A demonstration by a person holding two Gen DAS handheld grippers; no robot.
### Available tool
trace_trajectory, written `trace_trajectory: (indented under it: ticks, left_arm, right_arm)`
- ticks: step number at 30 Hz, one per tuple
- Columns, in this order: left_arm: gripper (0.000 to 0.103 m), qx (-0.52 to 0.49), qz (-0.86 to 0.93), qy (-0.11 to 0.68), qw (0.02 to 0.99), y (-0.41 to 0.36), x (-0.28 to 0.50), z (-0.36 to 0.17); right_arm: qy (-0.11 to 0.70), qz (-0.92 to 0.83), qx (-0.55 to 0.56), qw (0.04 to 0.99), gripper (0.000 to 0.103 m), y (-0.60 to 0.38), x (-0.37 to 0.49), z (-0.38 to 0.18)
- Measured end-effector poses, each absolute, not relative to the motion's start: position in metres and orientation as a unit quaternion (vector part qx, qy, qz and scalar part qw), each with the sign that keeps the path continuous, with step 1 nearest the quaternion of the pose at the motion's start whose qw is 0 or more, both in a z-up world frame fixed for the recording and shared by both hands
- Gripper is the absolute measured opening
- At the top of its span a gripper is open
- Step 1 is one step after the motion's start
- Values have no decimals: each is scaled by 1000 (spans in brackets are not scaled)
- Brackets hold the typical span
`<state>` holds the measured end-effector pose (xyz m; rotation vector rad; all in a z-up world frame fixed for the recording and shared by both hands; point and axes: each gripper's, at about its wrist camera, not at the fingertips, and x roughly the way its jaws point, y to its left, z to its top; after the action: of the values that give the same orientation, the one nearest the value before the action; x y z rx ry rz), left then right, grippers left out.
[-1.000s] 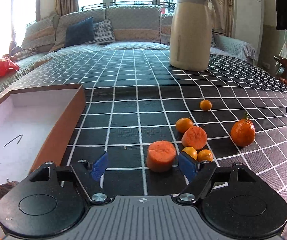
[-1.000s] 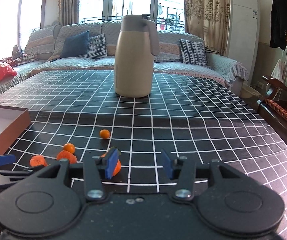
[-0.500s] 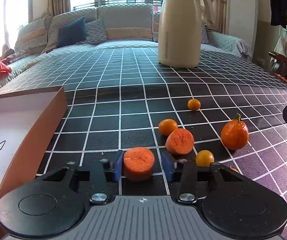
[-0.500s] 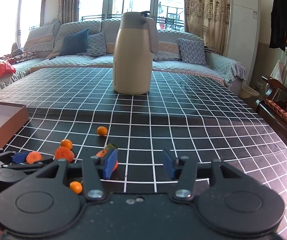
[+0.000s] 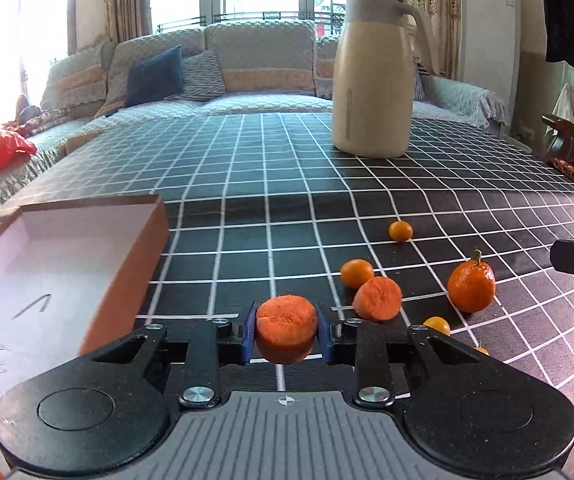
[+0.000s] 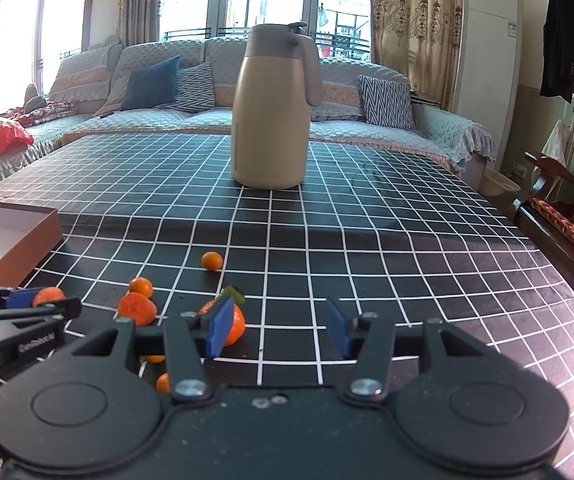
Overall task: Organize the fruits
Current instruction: 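Carry the orange slice into the white box and open the left tool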
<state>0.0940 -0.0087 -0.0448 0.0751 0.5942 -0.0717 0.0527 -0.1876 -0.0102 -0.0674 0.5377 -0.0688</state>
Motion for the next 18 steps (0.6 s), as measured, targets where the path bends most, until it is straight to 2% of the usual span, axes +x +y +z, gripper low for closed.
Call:
trace_trajectory:
  ticks: [18]
  left_arm:
    - [31,29,48,285,957,96,72,-21]
  right_arm:
    - [274,-33,-46,960,50,-164,54,-16]
